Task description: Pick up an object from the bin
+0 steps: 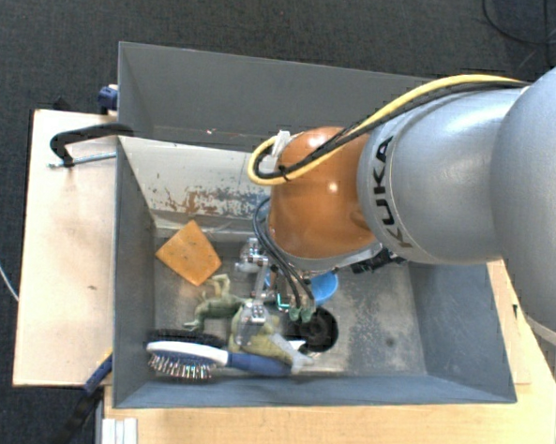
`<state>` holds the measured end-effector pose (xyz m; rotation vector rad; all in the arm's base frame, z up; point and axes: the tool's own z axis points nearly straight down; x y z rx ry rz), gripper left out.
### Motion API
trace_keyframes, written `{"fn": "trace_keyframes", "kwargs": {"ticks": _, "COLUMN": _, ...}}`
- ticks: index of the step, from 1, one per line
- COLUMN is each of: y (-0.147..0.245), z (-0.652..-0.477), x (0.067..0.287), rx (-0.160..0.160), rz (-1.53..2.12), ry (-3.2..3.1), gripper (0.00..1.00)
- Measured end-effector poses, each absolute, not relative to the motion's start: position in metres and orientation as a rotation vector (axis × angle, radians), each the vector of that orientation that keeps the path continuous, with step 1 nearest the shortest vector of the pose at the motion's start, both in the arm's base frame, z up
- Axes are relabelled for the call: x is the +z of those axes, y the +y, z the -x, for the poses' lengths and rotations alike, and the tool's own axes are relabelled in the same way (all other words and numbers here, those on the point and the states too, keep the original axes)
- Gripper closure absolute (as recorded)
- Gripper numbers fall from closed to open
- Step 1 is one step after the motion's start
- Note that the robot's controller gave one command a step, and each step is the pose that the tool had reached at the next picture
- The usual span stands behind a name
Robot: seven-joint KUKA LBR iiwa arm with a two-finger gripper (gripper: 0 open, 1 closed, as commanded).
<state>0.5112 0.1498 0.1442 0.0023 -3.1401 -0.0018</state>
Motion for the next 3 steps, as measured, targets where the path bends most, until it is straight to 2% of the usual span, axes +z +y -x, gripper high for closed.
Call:
{"fn": "trace_keyframes", "kwargs": {"ticks": 1, "y": 0.122, "z": -0.502, "x": 0.089, "rx": -0.015, "rz": -0.173, "ry": -3.163, "gripper": 0.0}}
{"fn": "trace_keyframes", "kwargs": {"ticks": 2, "y": 0.118, "z": -0.501, "x": 0.087, "rx": -0.006, "rz": -0.168, "ry": -3.155, "gripper": 1.0}}
{"fn": "trace_keyframes", "kwargs": {"ticks": 3, "y": 0.11, "z": -0.506, "x": 0.243, "rx": -0.004, "rz": -0.197, "ry": -3.148, "gripper": 1.0}}
